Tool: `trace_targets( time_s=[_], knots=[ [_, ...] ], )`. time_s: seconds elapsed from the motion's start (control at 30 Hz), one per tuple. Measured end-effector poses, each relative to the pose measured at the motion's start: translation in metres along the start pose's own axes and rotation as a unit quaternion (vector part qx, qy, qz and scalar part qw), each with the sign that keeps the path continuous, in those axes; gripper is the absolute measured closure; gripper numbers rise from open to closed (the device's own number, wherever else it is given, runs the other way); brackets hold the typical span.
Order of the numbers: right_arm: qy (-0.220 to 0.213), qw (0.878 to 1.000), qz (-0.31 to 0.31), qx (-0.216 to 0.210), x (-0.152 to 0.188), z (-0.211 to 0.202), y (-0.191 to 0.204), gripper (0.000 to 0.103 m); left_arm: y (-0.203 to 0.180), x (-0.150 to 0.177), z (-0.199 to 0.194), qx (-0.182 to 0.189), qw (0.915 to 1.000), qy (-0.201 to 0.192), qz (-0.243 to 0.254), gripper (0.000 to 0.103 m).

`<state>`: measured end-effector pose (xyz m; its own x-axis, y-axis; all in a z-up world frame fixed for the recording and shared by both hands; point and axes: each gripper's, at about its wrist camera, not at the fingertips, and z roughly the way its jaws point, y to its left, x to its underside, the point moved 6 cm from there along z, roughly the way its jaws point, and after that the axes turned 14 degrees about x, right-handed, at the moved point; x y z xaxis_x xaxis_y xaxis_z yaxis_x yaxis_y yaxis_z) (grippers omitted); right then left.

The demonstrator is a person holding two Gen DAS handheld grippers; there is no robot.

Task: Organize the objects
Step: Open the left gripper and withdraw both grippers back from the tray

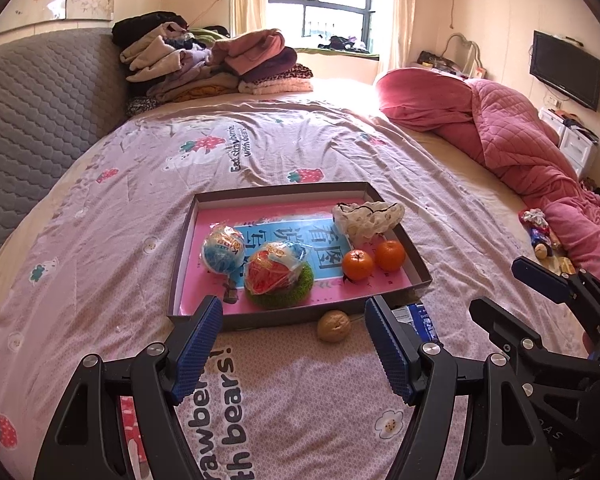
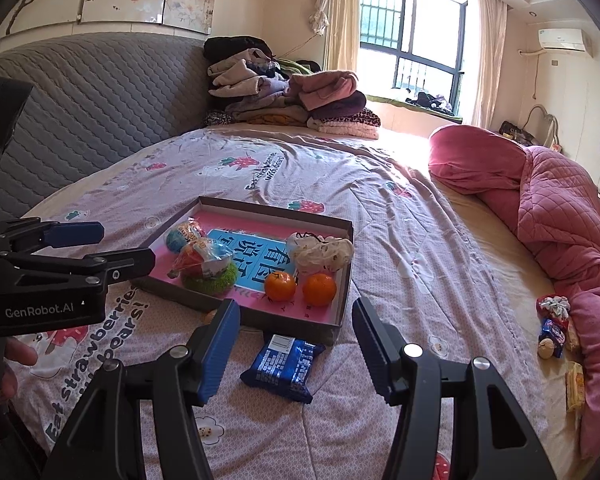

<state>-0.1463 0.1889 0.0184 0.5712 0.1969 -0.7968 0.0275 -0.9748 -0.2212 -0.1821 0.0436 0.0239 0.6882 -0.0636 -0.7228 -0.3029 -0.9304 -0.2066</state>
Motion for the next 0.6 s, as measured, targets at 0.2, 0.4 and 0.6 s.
trace_targets(
  time_s=[0.2,0.4,0.6],
  knots=[
    [0.003,1.0,-0.001,-0.004,0.012,-0.006,0.004,0.045,-0.009,0.009,-0.005,0.001,1.0,0.001,0.008,0.028],
    [0.011,1.0,-0.005,-0.003,0.023,-0.008,0.007,0.045,-0.013,0.018,-0.004,0.004,0.9999,0.007,0.01,0.028],
    [0.018,1.0,-0.005,-0.002,0.032,-0.007,0.008,0.045,-0.012,0.026,-0.001,0.006,0.9999,0.014,0.005,0.028]
  ],
)
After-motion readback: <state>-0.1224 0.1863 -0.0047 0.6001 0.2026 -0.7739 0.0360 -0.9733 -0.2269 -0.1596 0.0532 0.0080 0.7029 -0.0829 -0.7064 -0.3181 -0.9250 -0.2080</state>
